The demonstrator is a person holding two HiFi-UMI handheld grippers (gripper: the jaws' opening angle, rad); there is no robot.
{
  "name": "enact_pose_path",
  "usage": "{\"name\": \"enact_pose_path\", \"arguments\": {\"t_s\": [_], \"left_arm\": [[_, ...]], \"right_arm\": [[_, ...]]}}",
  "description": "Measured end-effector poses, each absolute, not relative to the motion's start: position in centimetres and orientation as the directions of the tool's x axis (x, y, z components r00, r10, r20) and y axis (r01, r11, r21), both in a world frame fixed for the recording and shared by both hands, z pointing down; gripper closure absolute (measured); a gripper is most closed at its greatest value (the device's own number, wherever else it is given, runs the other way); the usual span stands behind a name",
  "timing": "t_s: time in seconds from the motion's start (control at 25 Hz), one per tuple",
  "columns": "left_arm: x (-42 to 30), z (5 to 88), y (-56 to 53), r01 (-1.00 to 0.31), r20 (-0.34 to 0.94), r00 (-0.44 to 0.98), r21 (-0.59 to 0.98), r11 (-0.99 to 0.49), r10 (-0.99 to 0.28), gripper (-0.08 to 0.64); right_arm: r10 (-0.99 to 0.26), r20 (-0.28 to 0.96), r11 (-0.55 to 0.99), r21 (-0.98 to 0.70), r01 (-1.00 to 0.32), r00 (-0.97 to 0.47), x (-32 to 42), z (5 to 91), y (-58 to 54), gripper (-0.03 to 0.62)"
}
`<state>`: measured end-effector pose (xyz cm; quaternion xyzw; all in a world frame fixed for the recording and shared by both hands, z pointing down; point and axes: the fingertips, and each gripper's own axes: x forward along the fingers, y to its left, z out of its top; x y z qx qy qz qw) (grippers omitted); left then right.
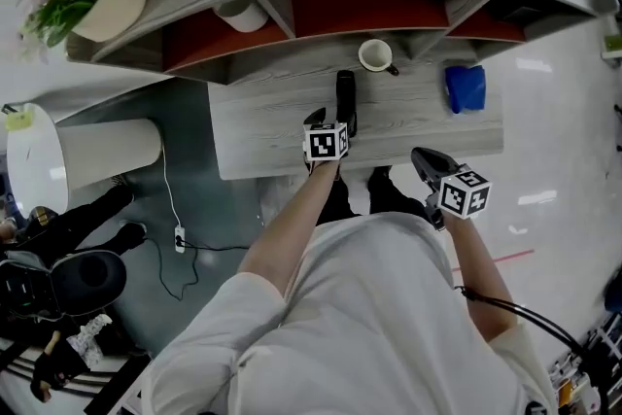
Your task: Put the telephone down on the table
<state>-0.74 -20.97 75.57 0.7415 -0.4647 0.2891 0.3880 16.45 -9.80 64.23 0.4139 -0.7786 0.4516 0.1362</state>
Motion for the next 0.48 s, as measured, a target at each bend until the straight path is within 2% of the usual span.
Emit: {"name": "enact_pose_path", "arguments": {"t_s": [0.12,0.24,0.48], "left_arm": [[-2.2,73.2,-19.8,-0.904,0.767,0.425,0.333,-0.268,-0.48,0.264],[-3.4,71.0,-18.4,-0.887,0.751,0.462,0.38,-0.264,-0.472,0.376],[-5.9,65.9,-16.0,-0.858,0.679,0.512,0.422,-0.291,-0.525,0.478]], "right_arm": [[-0.536,0.57,0.266,-0.586,-0.765,-0.623,15.8,63.3,-10.3,0.575],[-0.553,0.553,0.282,-0.581,-0.764,-0.624,15.4,62.4,-10.9,0.575],[-0.58,0.52,0.301,-0.579,-0.758,-0.627,14.6,60.9,-11.4,0.575]]}}
